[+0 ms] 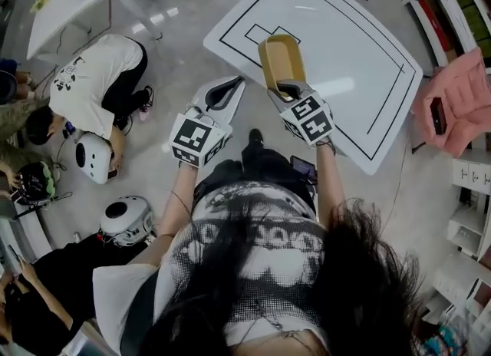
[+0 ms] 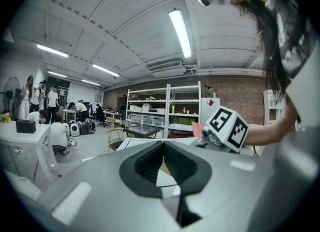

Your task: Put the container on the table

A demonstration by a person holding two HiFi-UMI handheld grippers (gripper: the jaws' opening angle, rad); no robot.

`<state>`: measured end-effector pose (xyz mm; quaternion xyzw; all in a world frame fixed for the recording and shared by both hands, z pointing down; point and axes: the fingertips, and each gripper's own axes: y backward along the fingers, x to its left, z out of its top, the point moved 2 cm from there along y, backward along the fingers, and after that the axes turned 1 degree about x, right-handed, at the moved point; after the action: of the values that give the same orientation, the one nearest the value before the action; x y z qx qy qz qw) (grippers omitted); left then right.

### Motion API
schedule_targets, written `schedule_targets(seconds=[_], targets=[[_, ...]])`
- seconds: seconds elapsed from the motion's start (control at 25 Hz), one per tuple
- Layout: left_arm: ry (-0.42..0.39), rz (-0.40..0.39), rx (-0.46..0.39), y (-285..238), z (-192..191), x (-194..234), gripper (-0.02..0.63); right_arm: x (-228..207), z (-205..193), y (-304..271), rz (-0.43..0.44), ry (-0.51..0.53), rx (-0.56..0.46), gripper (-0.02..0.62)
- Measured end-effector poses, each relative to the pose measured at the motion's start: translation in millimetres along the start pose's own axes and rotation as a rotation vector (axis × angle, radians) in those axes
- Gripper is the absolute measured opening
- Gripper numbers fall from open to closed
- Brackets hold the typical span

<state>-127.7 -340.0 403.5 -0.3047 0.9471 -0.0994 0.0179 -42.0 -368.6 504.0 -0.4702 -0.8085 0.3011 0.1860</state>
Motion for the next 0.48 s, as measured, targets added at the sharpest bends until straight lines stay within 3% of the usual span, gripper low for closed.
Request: schedule_targets(seconds=[0.48], targets=[[-0.027, 0.082, 0.006, -44, 21, 31, 0.000, -80, -3, -93, 0.052, 0.142, 0.160, 0.051]])
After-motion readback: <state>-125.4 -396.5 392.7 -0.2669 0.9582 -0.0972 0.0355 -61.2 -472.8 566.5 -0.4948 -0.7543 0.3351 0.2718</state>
